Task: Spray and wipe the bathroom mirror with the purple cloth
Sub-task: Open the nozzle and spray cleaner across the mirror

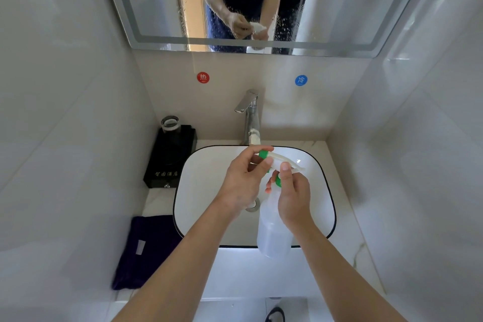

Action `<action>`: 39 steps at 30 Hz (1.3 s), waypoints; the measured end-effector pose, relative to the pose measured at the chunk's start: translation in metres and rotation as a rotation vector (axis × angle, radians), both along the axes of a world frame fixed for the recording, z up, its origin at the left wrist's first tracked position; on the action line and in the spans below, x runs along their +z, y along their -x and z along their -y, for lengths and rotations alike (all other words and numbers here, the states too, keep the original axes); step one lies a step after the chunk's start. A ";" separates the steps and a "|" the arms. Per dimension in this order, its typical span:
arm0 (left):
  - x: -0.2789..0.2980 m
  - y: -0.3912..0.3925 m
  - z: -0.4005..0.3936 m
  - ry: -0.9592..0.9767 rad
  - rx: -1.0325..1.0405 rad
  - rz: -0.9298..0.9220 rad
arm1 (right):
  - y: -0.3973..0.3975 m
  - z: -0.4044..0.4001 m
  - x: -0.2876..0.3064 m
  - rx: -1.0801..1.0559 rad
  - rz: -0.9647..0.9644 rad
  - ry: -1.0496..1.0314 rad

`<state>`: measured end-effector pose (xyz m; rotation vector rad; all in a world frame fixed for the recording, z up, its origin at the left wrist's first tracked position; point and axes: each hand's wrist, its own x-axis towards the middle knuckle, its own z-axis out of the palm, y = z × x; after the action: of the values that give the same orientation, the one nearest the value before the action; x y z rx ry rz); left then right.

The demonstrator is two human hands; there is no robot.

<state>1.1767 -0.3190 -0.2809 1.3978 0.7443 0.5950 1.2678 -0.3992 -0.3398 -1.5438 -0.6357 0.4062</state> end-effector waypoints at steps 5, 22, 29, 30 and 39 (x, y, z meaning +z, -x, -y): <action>0.003 0.002 0.000 0.031 -0.012 -0.027 | 0.000 0.001 0.000 -0.003 0.010 0.016; 0.007 -0.008 0.001 0.052 0.045 -0.024 | -0.001 0.002 0.002 0.017 0.021 0.022; 0.005 0.003 -0.007 0.011 -0.061 0.039 | 0.000 0.001 0.002 0.013 0.023 0.007; 0.006 0.002 -0.007 0.016 -0.058 0.031 | -0.001 0.002 0.002 0.011 0.020 0.011; 0.001 0.000 -0.013 0.133 -0.001 -0.059 | 0.000 0.002 0.002 0.024 0.017 0.005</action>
<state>1.1770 -0.3056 -0.2801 1.2969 0.8154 0.4959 1.2677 -0.4015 -0.3381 -1.5474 -0.6676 0.4136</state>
